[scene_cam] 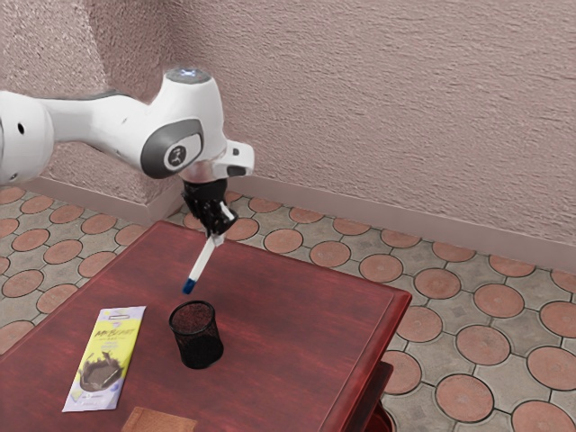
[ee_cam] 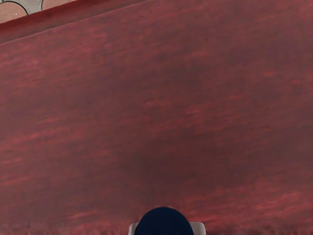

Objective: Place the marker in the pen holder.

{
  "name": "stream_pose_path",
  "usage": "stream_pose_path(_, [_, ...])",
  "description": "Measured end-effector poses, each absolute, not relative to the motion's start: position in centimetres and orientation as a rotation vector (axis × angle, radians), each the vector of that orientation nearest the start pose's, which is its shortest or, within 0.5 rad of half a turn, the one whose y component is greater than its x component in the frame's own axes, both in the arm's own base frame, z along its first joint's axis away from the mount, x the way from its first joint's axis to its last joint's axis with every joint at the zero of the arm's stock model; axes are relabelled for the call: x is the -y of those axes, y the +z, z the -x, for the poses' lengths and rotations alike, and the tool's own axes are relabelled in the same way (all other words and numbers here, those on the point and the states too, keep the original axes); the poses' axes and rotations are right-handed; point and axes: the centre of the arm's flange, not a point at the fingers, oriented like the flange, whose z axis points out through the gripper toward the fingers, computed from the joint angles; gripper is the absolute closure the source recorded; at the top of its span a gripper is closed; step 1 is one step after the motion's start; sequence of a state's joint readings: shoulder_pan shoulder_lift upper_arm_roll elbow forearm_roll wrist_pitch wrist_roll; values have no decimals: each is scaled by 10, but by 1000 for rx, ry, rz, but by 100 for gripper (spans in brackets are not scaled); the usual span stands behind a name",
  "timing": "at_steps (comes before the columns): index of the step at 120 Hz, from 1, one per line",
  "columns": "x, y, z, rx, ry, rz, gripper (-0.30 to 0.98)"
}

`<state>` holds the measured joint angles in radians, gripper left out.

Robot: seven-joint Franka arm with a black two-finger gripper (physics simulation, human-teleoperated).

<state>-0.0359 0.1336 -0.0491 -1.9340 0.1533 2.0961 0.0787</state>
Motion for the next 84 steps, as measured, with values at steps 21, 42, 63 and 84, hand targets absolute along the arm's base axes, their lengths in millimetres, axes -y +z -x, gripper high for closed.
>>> stream_pose_path(21, [41, 413, -584, -341, -8, 2993, 78])
stream_pose_path(42, [44, 428, -574, -328, -34, 2992, 76])
stream_pose_path(63, [54, 448, -543, -334, -69, 2990, 76])
stream_pose_path(84, [74, 423, -527, -367, -15, 2998, 76])
